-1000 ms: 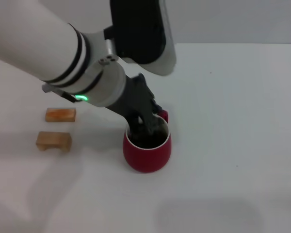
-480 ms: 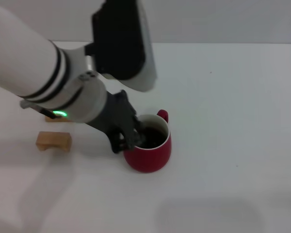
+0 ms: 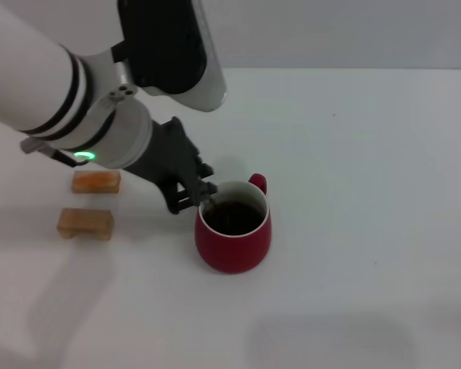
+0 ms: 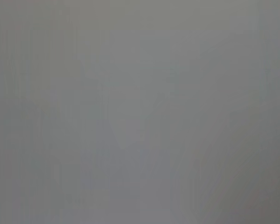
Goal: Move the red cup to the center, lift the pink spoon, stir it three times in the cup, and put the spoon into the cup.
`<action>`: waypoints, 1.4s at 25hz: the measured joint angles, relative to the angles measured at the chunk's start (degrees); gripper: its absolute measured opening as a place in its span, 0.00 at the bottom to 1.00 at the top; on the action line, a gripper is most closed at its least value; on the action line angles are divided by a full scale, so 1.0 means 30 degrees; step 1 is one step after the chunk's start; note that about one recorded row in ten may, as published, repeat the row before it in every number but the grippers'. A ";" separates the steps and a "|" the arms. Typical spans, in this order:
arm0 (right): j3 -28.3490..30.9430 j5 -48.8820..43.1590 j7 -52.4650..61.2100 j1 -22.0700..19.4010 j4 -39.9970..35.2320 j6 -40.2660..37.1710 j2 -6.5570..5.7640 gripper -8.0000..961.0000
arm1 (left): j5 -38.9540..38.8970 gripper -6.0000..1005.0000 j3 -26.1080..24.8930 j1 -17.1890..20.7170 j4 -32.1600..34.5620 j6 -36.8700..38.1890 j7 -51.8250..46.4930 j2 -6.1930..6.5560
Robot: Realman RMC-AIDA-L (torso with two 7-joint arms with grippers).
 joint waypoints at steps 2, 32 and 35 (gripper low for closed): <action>-0.0004 -0.0001 0.0000 -0.0017 0.0001 -0.0069 0.0000 0.01 | -0.0125 0.24 0.0142 -0.0163 -0.0187 0.0319 0.0090 -0.0059; -0.0005 0.0108 -0.0103 -0.0291 0.0056 -0.0793 0.0000 0.01 | -1.0052 0.74 0.4833 0.8932 0.2849 2.6389 0.4629 0.0030; -0.0005 0.0115 -0.0100 -0.0282 0.0071 -0.0871 0.0000 0.01 | -1.0929 0.82 0.6656 0.9528 0.2330 3.1244 0.4600 0.0063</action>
